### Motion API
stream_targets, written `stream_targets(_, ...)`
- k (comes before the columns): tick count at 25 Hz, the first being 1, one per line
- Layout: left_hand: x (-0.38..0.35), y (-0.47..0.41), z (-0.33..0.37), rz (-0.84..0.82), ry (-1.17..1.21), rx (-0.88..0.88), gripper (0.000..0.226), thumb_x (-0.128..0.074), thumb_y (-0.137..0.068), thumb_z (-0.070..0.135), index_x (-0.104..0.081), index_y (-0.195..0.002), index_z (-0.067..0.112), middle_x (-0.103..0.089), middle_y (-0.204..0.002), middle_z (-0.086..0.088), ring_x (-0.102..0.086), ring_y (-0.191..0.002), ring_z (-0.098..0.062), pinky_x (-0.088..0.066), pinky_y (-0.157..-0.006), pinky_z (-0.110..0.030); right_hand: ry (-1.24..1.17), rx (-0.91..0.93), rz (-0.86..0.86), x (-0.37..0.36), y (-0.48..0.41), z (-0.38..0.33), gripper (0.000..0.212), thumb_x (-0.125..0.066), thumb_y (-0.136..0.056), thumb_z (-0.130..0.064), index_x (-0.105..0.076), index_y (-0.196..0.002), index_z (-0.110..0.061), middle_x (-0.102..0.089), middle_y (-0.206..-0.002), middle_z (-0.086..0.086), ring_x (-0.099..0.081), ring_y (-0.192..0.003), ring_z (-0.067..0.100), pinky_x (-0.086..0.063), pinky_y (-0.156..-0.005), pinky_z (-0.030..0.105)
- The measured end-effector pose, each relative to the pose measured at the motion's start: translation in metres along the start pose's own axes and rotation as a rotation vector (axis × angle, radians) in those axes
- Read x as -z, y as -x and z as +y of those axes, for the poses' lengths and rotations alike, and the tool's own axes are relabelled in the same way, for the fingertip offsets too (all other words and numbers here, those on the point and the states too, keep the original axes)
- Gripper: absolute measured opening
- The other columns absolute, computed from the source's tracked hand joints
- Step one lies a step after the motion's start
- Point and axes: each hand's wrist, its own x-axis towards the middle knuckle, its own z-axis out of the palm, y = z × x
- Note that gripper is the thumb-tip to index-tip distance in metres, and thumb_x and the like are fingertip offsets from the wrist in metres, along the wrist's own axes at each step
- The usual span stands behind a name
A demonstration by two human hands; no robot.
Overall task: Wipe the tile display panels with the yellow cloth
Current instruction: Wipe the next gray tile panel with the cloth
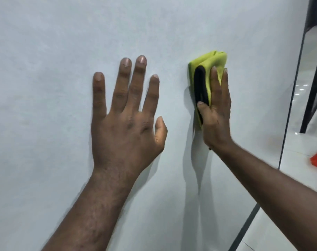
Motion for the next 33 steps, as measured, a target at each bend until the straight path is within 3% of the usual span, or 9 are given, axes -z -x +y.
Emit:
stream_targets(3,-0.002,0.004,0.000,0.015,0.030,-0.008,0.076,-0.042,-0.106,0.038,-0.018,-0.173,0.010,0.005,-0.181,-0.019,0.006,-0.168,-0.037,0.014,-0.128,-0.065,-0.163,-0.481,0.129,0.000,-0.025,-0.005,0.064,-0.040,-0.110,-0.037,-0.016,-0.169,-0.039,-0.001,-0.178,-0.009,0.001,-0.163,0.007,-0.008,-0.133,0.044)
stream_targets(8,-0.006,0.006,0.001,0.036,0.047,0.001,0.075,-0.040,-0.106,0.035,-0.016,-0.172,0.006,0.008,-0.180,-0.022,0.007,-0.167,-0.040,0.013,-0.127,-0.068,0.078,0.182,-0.044,-0.004,-0.012,-0.018,0.057,-0.033,-0.116,-0.035,-0.019,-0.170,-0.026,-0.004,-0.177,-0.009,0.000,-0.164,0.011,-0.008,-0.133,0.039)
stream_targets(11,-0.005,0.005,0.001,0.039,0.064,-0.003,0.076,-0.040,-0.107,0.035,-0.015,-0.172,0.005,0.009,-0.179,-0.024,0.008,-0.167,-0.041,0.013,-0.127,-0.068,-0.003,-0.382,0.150,-0.010,-0.035,-0.029,0.059,-0.027,-0.113,-0.043,-0.016,-0.170,-0.035,-0.006,-0.178,-0.008,-0.005,-0.164,0.011,-0.014,-0.132,0.045)
stream_targets(15,-0.007,0.005,0.002,0.036,0.045,-0.007,0.075,-0.038,-0.107,0.035,-0.016,-0.171,0.005,0.007,-0.179,-0.025,0.006,-0.167,-0.043,0.008,-0.127,-0.071,0.111,0.197,0.063,-0.025,-0.003,-0.038,0.056,-0.037,-0.114,-0.034,-0.025,-0.168,-0.027,-0.008,-0.176,-0.006,-0.012,-0.164,0.017,-0.017,-0.131,0.048)
stream_targets(20,-0.005,0.006,0.005,-0.001,0.042,0.027,0.077,-0.038,-0.107,0.037,-0.010,-0.173,0.007,0.009,-0.180,-0.021,0.007,-0.167,-0.041,0.012,-0.128,-0.068,0.035,-0.420,0.258,-0.023,-0.039,-0.043,0.055,-0.029,-0.113,-0.043,-0.022,-0.168,-0.039,-0.011,-0.178,-0.005,-0.016,-0.161,0.011,-0.020,-0.128,0.047)
stream_targets(24,-0.007,0.010,0.011,-0.024,-0.004,0.061,0.078,-0.035,-0.108,0.042,-0.010,-0.173,0.008,0.009,-0.180,-0.020,0.007,-0.167,-0.042,0.007,-0.129,-0.071,0.159,0.241,0.002,-0.015,0.014,-0.024,0.056,-0.044,-0.112,-0.034,-0.029,-0.166,-0.031,-0.012,-0.177,0.004,-0.015,-0.163,0.024,-0.019,-0.129,0.052)
stream_targets(28,-0.016,0.009,0.046,-0.054,0.003,0.186,0.089,-0.043,-0.104,0.049,-0.007,-0.174,0.007,0.003,-0.180,-0.021,0.004,-0.166,-0.046,0.004,-0.127,-0.076,-0.034,-0.415,0.134,-0.002,-0.046,-0.013,0.057,-0.035,-0.111,-0.045,-0.024,-0.167,-0.042,-0.010,-0.178,-0.005,-0.017,-0.162,0.015,-0.020,-0.128,0.051)
stream_targets(31,-0.025,0.014,0.061,-0.086,-0.081,0.183,0.088,-0.042,-0.105,0.052,-0.009,-0.173,0.006,-0.004,-0.179,-0.024,-0.003,-0.163,-0.054,-0.001,-0.123,-0.081,0.159,0.148,-0.047,0.003,-0.004,0.009,0.058,-0.042,-0.112,-0.041,-0.024,-0.167,-0.037,-0.006,-0.178,0.001,-0.014,-0.164,0.024,-0.017,-0.130,0.049)
stream_targets(33,-0.029,0.015,0.061,-0.093,-0.122,0.188,0.087,-0.040,-0.106,0.053,-0.010,-0.173,0.006,-0.005,-0.179,-0.024,-0.002,-0.162,-0.054,-0.001,-0.122,-0.082,0.144,0.238,-0.112,0.012,0.010,0.036,0.058,-0.042,-0.112,-0.045,-0.024,-0.167,-0.038,-0.005,-0.178,0.000,-0.012,-0.164,0.026,-0.016,-0.130,0.050)
